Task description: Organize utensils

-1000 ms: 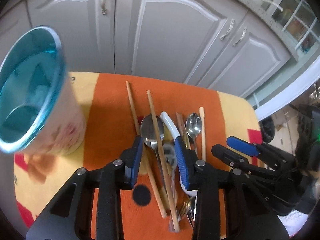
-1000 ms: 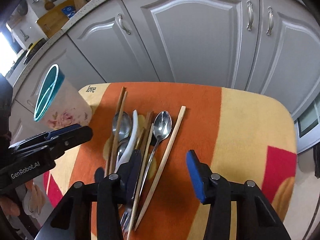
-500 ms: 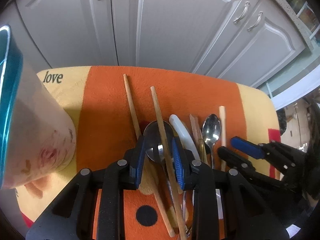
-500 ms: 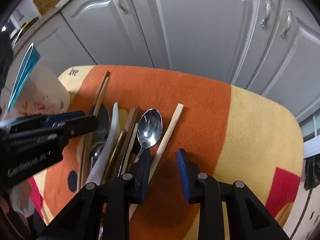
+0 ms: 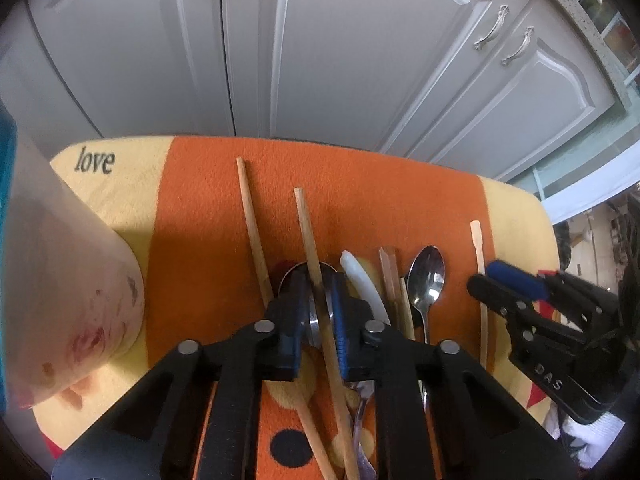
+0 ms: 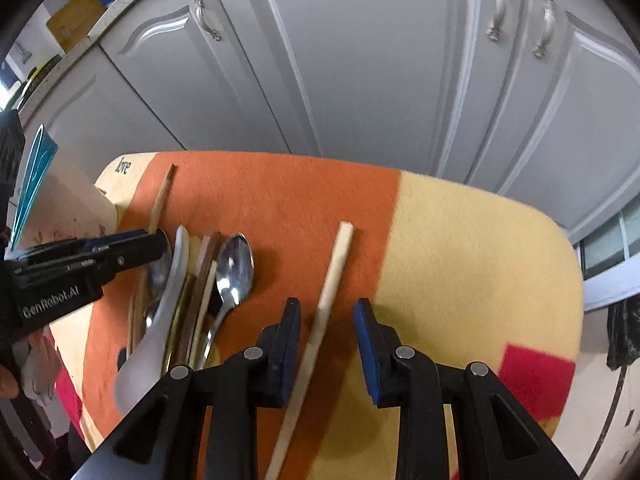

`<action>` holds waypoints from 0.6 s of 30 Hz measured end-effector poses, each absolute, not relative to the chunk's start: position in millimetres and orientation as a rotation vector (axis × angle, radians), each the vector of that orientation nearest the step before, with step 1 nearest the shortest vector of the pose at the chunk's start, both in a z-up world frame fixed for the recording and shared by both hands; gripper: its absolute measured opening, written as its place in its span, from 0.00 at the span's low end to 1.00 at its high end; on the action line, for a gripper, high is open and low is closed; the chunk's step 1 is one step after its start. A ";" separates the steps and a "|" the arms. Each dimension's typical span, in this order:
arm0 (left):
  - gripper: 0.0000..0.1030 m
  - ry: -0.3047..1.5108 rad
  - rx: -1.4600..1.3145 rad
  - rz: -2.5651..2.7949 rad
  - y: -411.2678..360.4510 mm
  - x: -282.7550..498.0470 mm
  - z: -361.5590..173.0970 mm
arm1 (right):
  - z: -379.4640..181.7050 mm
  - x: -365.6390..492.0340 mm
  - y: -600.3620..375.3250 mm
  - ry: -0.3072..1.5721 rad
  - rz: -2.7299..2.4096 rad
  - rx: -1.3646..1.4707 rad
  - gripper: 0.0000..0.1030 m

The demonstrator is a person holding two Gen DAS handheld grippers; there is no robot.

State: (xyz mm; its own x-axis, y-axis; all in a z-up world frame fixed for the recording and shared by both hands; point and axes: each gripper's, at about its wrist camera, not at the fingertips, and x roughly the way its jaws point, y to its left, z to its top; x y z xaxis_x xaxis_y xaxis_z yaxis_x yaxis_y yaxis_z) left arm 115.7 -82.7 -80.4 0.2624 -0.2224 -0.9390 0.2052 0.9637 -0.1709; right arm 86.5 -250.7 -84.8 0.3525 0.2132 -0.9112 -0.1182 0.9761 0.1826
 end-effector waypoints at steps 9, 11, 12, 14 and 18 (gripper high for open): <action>0.05 1.213 -0.070 -0.361 -69.2 94.1 -51.6 | -80.1 88.9 -255.1 1.170 0.255 0.121 0.06; 0.04 1.202 -0.091 -0.382 -65.6 86.5 -40.7 | -67.4 77.8 -259.9 1.139 0.274 0.161 0.06; 0.04 1.193 -0.092 -0.391 -64.0 82.4 -35.3 | -62.1 73.0 -261.5 1.129 0.280 0.168 0.06; 0.04 1.161 -0.089 -0.408 -59.5 71.6 -21.3 | -48.9 61.6 -262.3 1.104 0.297 0.176 0.06; 0.04 1.117 -0.106 -0.427 -47.0 55.4 2.8 | -25.1 40.4 -262.2 1.053 0.323 0.198 0.06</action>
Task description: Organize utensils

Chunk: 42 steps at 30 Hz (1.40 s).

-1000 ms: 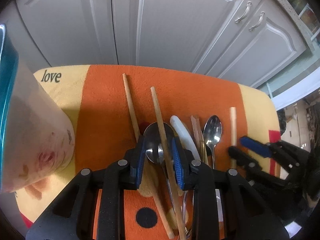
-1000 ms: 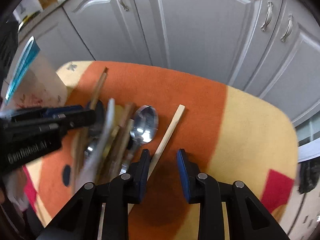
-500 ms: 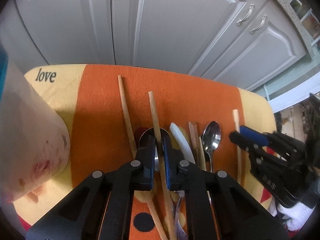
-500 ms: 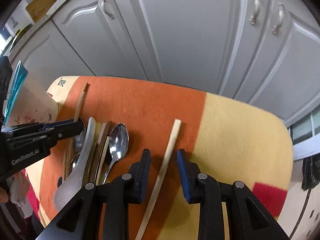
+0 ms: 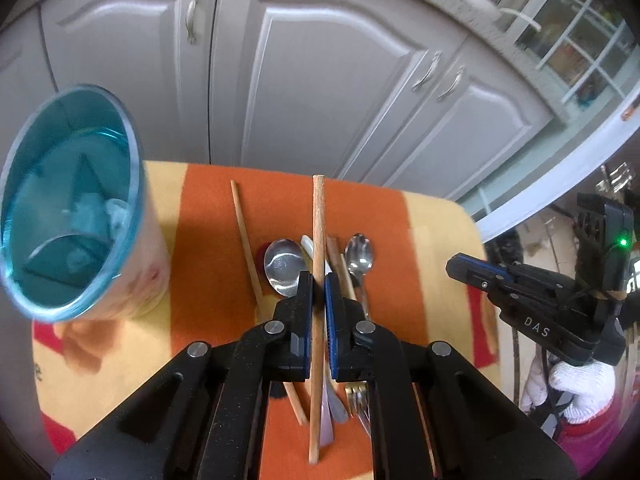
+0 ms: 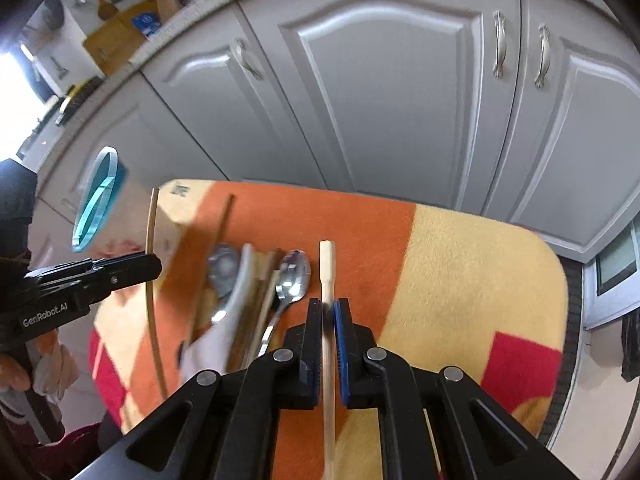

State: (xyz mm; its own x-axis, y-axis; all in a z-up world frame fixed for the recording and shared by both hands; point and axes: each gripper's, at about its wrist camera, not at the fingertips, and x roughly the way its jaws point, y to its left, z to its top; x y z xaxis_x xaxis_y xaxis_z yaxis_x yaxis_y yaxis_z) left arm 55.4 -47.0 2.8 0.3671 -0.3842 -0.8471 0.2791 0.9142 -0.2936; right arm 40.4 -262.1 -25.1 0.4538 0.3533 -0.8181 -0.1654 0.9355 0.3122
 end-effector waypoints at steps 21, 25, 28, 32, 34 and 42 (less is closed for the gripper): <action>0.04 1.022 -0.153 -0.427 -7.6 12.6 54.1 | -92.7 76.8 -204.5 1.203 0.241 -0.061 0.12; 0.04 1.002 -0.160 -0.437 -0.4 8.4 63.6 | -79.4 71.3 -210.9 1.194 0.281 -0.031 0.06; 0.04 0.986 -0.175 -0.449 3.9 5.8 72.6 | -55.6 57.0 -225.3 1.149 0.304 0.049 0.06; 0.04 0.965 -0.190 -0.458 11.8 1.8 86.4 | -21.1 34.1 -238.1 1.084 0.337 0.100 0.06; 0.04 0.946 -0.209 -0.456 20.4 1.4 99.5 | 1.4 24.8 -239.0 1.041 0.355 0.112 0.06; 0.04 0.800 -0.198 -0.374 59.0 16.7 164.9 | 114.8 29.9 -201.5 0.790 0.523 0.169 0.06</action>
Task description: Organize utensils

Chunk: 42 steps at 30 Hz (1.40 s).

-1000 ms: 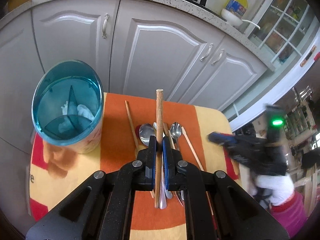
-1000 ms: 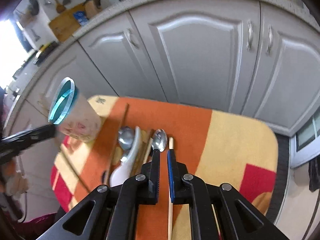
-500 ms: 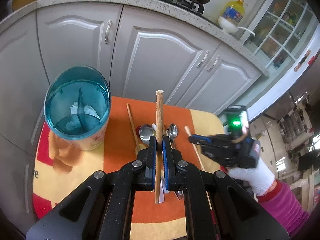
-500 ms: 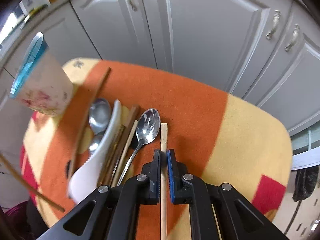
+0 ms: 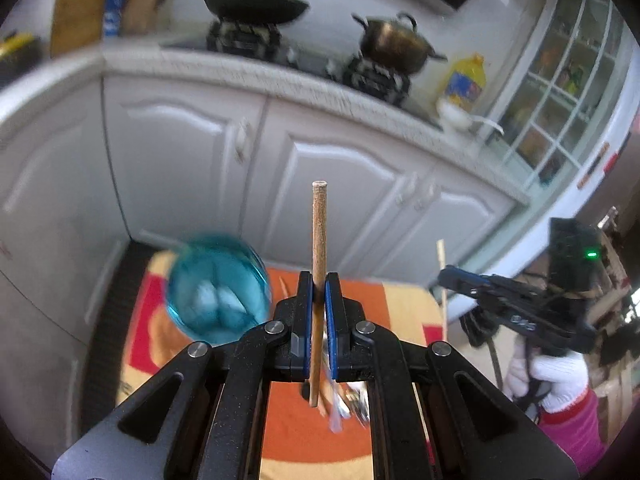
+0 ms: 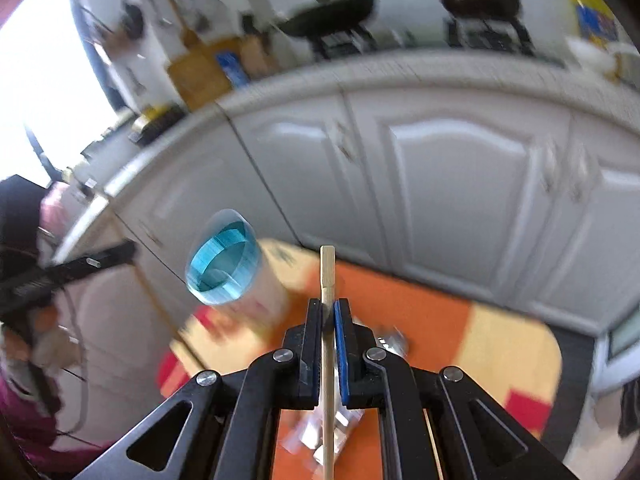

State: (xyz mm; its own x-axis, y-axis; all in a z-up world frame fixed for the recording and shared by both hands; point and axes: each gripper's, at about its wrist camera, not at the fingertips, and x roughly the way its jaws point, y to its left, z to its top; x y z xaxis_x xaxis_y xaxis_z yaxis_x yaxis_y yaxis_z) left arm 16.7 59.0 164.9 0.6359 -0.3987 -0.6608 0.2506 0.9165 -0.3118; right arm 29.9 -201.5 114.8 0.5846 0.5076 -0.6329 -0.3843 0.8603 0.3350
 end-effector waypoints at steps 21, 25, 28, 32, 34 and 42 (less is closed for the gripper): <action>0.04 0.697 -0.096 -0.091 114.6 110.9 136.9 | 119.1 160.5 -29.1 0.524 0.578 0.170 0.06; 0.04 0.711 -0.077 -0.085 110.3 114.5 121.1 | 102.1 160.6 -23.6 0.505 0.568 0.132 0.06; 0.04 0.723 -0.069 -0.087 107.1 114.7 112.8 | 90.9 155.3 -24.6 0.529 0.582 0.112 0.06; 0.04 0.754 -0.071 -0.087 104.5 116.2 100.1 | 80.0 143.8 -27.9 0.579 0.603 0.074 0.06; 0.04 0.789 -0.090 -0.083 105.2 118.7 89.5 | 69.5 143.3 -29.0 0.636 0.611 0.081 0.06; 0.13 0.830 -0.148 -0.059 113.0 108.8 85.0 | 56.6 136.9 -47.7 0.749 0.584 0.108 0.34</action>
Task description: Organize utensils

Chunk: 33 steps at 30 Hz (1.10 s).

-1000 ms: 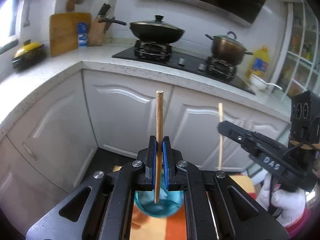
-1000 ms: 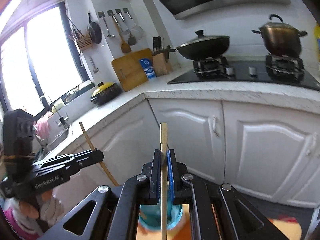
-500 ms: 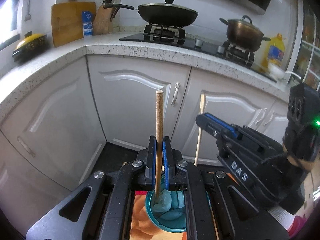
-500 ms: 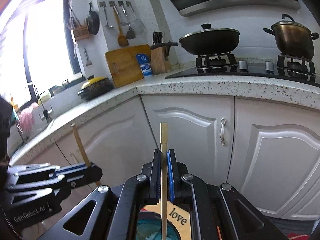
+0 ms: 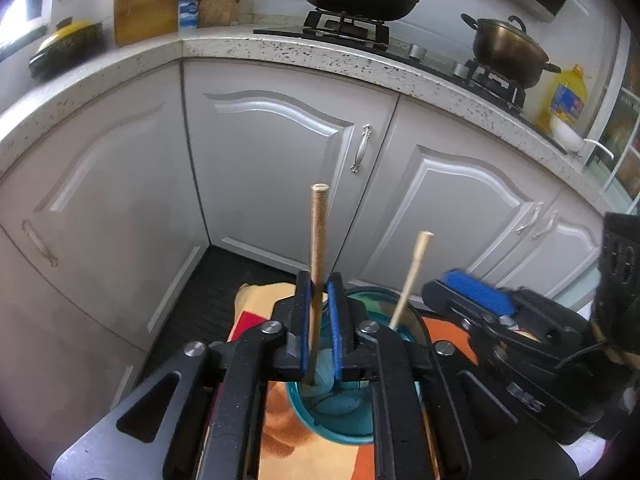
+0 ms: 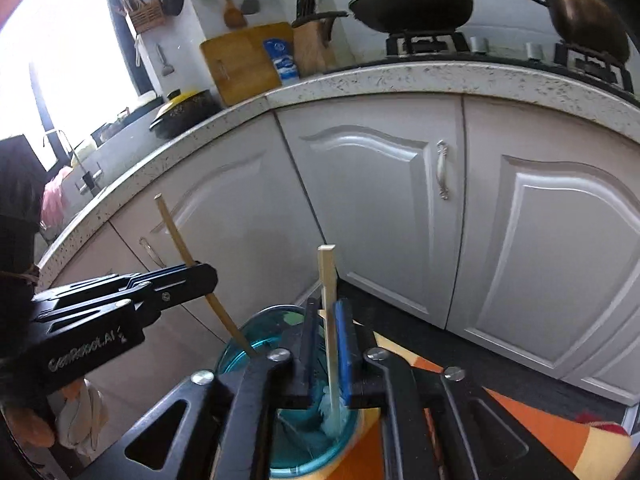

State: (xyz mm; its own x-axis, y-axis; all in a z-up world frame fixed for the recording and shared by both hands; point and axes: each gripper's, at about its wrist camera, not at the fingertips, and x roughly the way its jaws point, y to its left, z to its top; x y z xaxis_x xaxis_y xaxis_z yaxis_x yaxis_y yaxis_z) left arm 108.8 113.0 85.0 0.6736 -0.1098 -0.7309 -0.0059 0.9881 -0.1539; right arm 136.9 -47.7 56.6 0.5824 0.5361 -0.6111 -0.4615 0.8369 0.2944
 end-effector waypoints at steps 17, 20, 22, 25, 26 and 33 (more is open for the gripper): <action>0.39 0.803 -0.119 -0.087 85.4 44.8 102.9 | 71.3 64.2 -81.2 0.808 0.516 0.085 0.41; 0.39 0.801 -0.107 -0.103 74.5 36.7 102.7 | 74.2 50.7 -90.7 0.805 0.488 0.077 0.41; 0.39 0.799 -0.095 -0.112 65.1 30.4 102.5 | 76.0 42.5 -96.4 0.806 0.467 0.069 0.42; 0.39 0.798 -0.081 -0.130 53.3 23.0 102.0 | 80.8 29.5 -109.1 0.798 0.436 0.070 0.42; 0.39 0.798 -0.077 -0.134 50.3 21.6 102.0 | 81.9 26.7 -112.5 0.797 0.429 0.073 0.42; 0.39 0.800 -0.048 -0.174 23.4 7.5 99.2 | 82.6 5.8 -142.8 0.805 0.369 0.089 0.45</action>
State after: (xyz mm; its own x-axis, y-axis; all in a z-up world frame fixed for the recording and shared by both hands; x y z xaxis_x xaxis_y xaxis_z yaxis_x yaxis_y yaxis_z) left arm 7.5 23.4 99.2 0.6830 -0.1734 -0.7096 0.1369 0.9846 -0.1088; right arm 5.8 -142.8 82.6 0.6326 0.3560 -0.6878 -0.2890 0.9324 0.2168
